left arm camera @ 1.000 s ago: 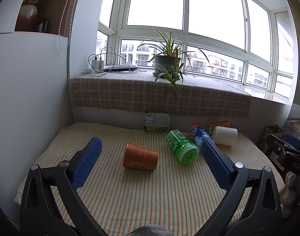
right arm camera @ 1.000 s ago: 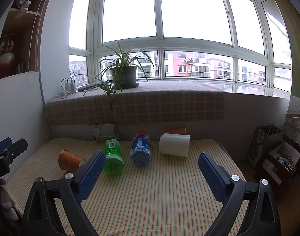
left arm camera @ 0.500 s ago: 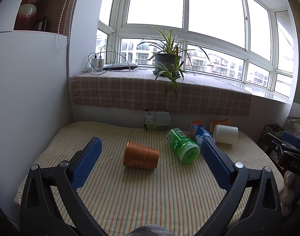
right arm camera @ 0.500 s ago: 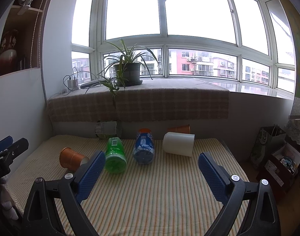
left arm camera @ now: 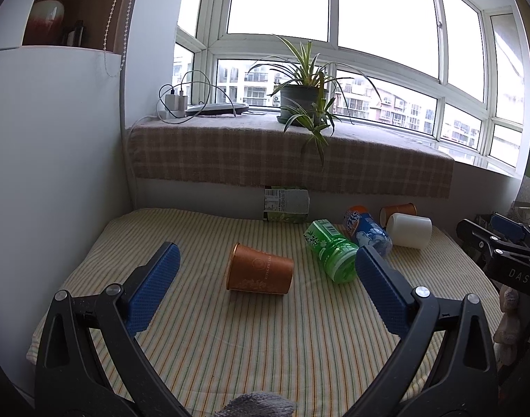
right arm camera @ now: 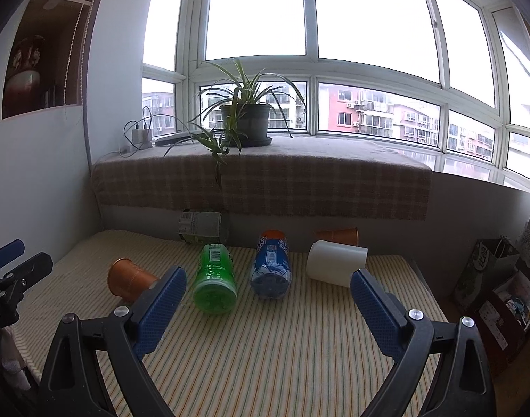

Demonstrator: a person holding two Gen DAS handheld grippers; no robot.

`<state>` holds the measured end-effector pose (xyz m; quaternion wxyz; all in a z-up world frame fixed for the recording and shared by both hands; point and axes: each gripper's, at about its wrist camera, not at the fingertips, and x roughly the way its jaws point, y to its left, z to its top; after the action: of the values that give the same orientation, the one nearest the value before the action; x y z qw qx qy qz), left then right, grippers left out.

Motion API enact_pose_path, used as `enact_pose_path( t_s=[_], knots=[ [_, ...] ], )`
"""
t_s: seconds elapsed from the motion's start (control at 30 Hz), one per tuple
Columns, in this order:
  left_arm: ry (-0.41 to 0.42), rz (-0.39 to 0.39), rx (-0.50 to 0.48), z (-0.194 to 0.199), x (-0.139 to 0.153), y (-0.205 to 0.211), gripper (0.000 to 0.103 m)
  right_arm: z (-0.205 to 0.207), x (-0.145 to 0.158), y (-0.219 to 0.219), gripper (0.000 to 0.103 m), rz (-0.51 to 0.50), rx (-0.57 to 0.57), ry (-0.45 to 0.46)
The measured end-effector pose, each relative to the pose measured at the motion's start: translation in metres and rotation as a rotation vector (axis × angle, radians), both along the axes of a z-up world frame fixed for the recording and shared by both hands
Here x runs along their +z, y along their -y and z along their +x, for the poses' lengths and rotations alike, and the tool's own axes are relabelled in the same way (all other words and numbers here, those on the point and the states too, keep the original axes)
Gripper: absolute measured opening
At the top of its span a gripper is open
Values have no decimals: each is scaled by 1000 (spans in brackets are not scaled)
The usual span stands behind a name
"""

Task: Flip cup upright
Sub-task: 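Reach the right tool toward the fallen green grapefruit-tea bottle by the sill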

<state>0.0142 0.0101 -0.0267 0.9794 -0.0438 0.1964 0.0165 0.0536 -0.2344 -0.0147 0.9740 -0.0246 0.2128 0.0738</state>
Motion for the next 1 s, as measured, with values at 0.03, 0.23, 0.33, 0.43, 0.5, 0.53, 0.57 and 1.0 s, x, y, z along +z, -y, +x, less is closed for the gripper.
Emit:
enact_pose_path(
  t_s=[0.03, 0.23, 0.33, 0.43, 0.5, 0.53, 0.57, 1.0],
  knots=[
    [-4, -1, 3, 2, 0, -3, 102, 7, 0, -3, 98, 2, 29, -11],
    [-33, 3, 29, 12, -6, -19, 102, 54, -1, -34, 100, -97, 196, -31],
    [-48, 2, 47, 16, -9, -29, 102, 85, -1, -56, 100, -186, 322, -46],
    [-62, 3, 64, 20, -13, -38, 102, 116, -5, -80, 100, -317, 435, -71],
    [-69, 4, 72, 23, -15, -43, 102, 137, -9, -99, 100, -425, 501, -79],
    [-73, 6, 80, 24, -15, -46, 102, 146, -12, -109, 100, -490, 533, -81],
    [-76, 6, 87, 25, -15, -49, 102, 154, -17, -118, 100, -556, 568, -80],
    [-111, -41, 177, 44, -29, -95, 102, 238, -88, -211, 100, -1046, 752, -174]
  ],
)
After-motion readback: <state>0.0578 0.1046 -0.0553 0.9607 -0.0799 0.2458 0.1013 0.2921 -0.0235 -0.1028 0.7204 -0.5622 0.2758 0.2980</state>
